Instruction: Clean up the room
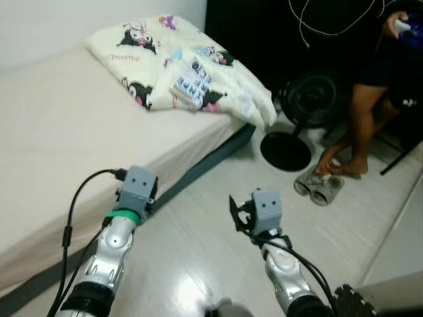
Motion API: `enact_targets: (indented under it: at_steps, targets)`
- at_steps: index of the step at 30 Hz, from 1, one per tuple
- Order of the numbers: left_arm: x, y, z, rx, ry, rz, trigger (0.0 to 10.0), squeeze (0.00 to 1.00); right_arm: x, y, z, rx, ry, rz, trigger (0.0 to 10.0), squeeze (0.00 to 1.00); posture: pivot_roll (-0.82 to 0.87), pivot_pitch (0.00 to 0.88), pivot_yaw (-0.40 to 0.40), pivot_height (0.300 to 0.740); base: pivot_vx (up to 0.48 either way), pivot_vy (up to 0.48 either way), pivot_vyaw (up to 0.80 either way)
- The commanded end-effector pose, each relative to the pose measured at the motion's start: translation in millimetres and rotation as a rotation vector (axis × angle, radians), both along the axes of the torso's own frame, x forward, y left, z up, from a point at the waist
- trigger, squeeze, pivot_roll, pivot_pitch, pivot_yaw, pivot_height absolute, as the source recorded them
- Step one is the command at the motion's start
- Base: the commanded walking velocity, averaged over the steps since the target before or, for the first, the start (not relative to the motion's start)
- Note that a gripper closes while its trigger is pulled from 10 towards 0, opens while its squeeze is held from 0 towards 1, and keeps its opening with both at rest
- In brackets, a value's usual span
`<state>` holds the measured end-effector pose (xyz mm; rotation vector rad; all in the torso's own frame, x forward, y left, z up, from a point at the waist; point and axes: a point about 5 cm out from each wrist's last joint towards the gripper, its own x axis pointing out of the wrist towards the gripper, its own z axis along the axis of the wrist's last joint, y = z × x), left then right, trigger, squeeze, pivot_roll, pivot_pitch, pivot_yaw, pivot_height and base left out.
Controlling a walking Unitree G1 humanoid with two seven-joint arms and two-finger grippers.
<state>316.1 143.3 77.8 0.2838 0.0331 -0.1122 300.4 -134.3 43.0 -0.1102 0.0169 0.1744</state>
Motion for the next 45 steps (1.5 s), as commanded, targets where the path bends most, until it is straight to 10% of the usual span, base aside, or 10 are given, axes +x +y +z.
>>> enact_targets:
  at_steps: [1,19,45]
  targets:
    - [-2.1,-1.9,-4,0.006,0.015,-0.010,10.0,0.00,-3.3,-2.0,-5,0.002,0.021,-0.008,10.0,0.00,-0.09,0.067,0.019,0.740,0.480,0.000,0.00]
    - [-1.7,-2.8,-6,0.004,0.027,-0.003,10.0,0.00,-2.9,0.8,-6,-0.061,0.025,0.004,10.0,0.00,-0.10,0.069,0.018,0.740,0.347,0.000,0.00]
    - [1.2,-13.6,-2,-0.004,0.049,-0.076,10.0,0.00,-3.1,3.9,-6,-0.064,0.027,0.041,10.0,0.00,-0.10,0.060,0.024,0.740,0.000,0.000,0.78]
